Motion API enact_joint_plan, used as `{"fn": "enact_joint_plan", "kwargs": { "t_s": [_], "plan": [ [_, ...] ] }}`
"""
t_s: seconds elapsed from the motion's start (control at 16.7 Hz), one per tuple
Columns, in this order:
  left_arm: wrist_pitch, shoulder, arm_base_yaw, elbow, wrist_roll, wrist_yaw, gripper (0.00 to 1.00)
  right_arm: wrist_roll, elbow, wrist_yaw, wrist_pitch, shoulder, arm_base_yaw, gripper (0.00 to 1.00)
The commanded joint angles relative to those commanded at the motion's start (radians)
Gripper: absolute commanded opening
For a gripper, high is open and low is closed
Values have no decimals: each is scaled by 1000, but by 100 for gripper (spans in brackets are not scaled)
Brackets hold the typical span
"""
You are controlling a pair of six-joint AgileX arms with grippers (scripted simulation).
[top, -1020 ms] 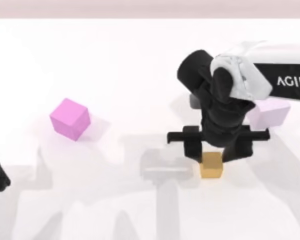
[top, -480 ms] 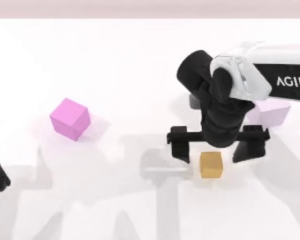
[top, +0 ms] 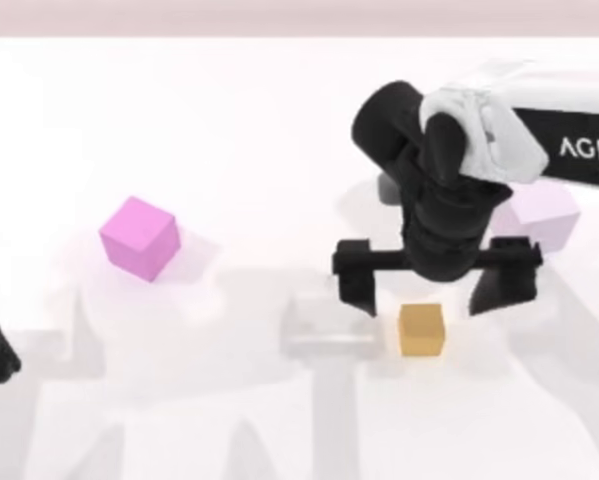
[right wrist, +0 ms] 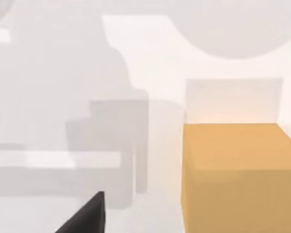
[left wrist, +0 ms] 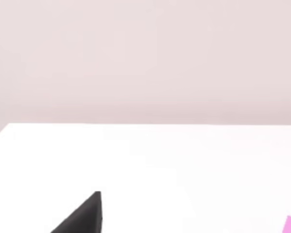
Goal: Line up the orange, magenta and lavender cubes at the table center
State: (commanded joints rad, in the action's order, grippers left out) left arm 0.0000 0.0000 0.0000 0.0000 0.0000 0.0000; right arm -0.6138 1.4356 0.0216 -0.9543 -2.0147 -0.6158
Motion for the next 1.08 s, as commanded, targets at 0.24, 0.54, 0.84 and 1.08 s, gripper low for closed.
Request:
{"fn": "enact_joint_plan", "kwargs": {
  "t_s": [0.24, 0.54, 0.84, 1.08],
  "plan": [
    [0, 0, 0, 0, 0, 0, 100, 0, 91, -1, -149, 48, -6, 100],
    [0, 0, 0, 0, 0, 0, 100, 1, 108, -1, -173, 60, -2, 100],
    [-73, 103, -14, 103, 16, -2, 100, 40, 15, -7, -110, 160, -16, 100],
    [-239, 374, -52, 354, 53, -1, 100, 124, -197, -14, 33, 422, -17, 100]
  ]
}}
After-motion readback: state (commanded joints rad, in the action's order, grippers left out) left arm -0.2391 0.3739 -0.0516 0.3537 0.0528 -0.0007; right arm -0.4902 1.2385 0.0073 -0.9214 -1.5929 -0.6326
